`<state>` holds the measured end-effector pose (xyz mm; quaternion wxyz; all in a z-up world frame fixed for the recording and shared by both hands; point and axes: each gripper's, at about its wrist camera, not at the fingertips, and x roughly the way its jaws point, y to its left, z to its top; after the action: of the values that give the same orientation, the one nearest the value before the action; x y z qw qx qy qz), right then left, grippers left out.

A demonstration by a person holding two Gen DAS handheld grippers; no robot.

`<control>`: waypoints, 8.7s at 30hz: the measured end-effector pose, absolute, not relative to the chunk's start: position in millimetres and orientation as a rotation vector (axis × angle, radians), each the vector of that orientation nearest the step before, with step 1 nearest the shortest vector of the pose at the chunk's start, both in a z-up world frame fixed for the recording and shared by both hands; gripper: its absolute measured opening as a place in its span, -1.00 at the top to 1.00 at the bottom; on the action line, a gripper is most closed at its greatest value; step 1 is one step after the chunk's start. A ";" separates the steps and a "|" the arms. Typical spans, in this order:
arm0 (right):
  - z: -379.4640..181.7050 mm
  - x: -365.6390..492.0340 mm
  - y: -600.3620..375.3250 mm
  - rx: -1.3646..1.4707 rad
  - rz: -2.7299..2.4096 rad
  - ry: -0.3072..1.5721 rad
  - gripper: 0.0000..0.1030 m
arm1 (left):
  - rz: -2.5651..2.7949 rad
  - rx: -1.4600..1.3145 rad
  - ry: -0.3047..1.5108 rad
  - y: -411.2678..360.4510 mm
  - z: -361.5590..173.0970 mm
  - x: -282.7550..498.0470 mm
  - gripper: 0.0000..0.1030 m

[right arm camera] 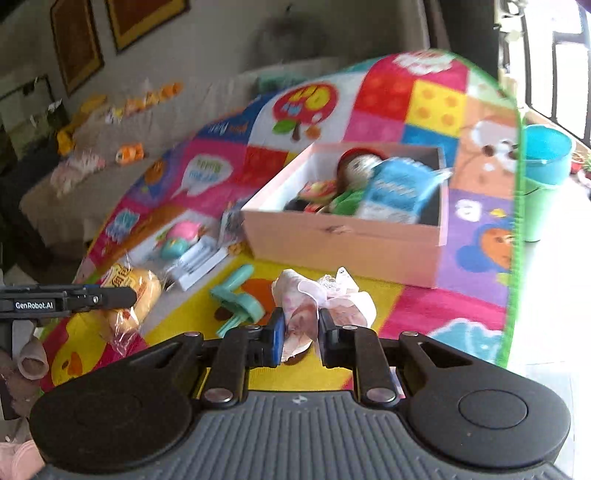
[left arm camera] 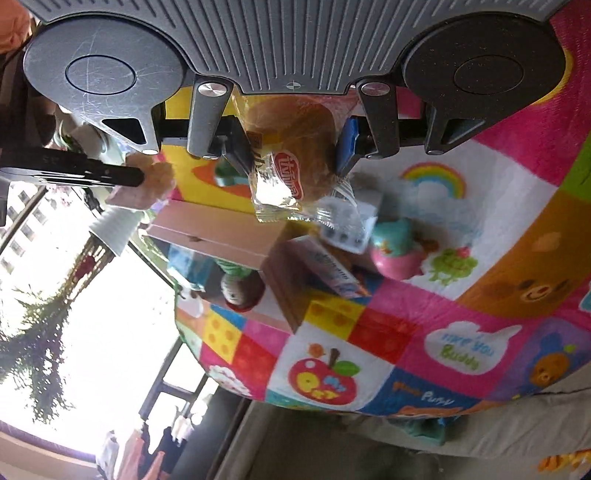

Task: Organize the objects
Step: 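Lower the bread roll into the box with the left tool while the right tool drops the white toy, then grasp the pink Volcano candy pack from the mat with the left tool, then carry the Volcano pack to the box with the left tool while the right tool grasps the pig toy, then drop the Volcano pack into the box with the left tool while the right tool holds the pig toy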

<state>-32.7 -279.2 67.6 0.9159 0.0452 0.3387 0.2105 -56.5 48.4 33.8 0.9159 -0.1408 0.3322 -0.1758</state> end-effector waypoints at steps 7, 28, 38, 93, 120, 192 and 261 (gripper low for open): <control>73.8 -42.6 -295.9 0.192 0.432 0.582 0.65 | -0.448 -0.298 0.588 8.7 80.6 -10.1 -0.04; 104.9 0.1 -297.4 0.155 0.400 0.489 0.65 | -0.404 -0.219 0.474 -20.4 78.6 48.6 -0.02; 124.1 196.0 -275.7 0.225 0.172 0.780 0.65 | -0.340 -0.429 0.530 73.6 36.2 -3.7 -0.02; 2.6 -13.6 -226.7 0.006 0.323 0.717 -1.00 | 0.004 -0.117 0.900 -12.1 -3.9 157.9 -0.03; 1.7 -11.7 -214.0 -0.090 0.314 0.740 -1.00 | -0.202 -0.063 0.782 44.7 41.2 -53.0 0.49; 7.8 -9.1 -204.5 -0.095 0.315 0.789 -1.00 | -0.133 -0.120 0.655 71.1 5.3 -68.9 0.39; 45.2 -85.2 -215.4 -0.100 0.412 0.594 0.03 | -0.162 -0.242 0.639 73.3 23.5 -69.3 0.49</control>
<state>-85.2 -215.4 45.2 0.9342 -0.0490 0.2902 0.2015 -69.3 73.3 23.5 0.9390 -0.1185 0.3130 -0.0793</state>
